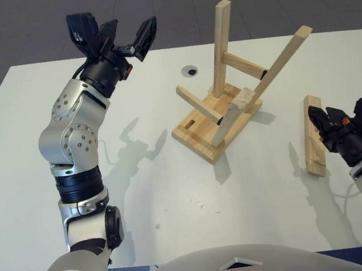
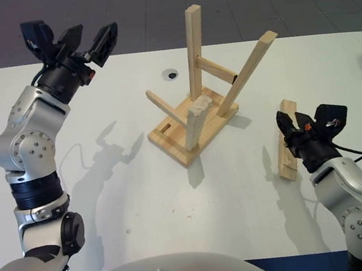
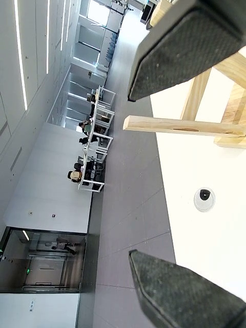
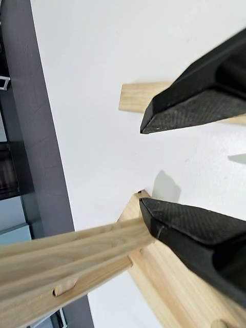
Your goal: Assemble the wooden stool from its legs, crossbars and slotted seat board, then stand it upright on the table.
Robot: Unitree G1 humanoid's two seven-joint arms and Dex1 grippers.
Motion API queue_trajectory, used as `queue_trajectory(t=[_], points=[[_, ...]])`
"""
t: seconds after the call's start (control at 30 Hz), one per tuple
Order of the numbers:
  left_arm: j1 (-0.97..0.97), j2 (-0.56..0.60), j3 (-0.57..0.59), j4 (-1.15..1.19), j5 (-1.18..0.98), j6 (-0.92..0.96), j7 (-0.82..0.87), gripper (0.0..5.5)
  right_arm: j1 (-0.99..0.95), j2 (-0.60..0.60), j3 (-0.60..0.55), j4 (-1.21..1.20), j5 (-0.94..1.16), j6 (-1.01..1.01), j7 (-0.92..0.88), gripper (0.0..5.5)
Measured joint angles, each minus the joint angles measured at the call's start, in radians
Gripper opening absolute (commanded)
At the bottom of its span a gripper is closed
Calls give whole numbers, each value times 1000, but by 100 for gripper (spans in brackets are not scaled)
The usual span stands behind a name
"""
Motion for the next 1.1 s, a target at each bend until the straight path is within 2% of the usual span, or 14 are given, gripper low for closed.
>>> queue_trajectory(t=[0.17, 0.4, 0.63, 0.97, 1.1], points=[[2, -1, -1, -8, 0, 0, 1, 540, 20, -8, 9, 51, -82, 33, 14, 369], [13, -9, -10, -17, 2, 0, 8, 540, -85, 5, 53, 244, -134, 147, 21, 478], [14, -10, -15, -17, 8, 0, 13, 540, -121, -4, 51, 229, -187, 263, 12, 372], [15, -9, -17, -17, 10, 0, 26, 540, -110, 51, 25, 195, -246, 351, 8, 206], [13, -7, -16, -18, 10, 0, 27, 540, -107, 66, 0, 189, -265, 372, 24, 206]])
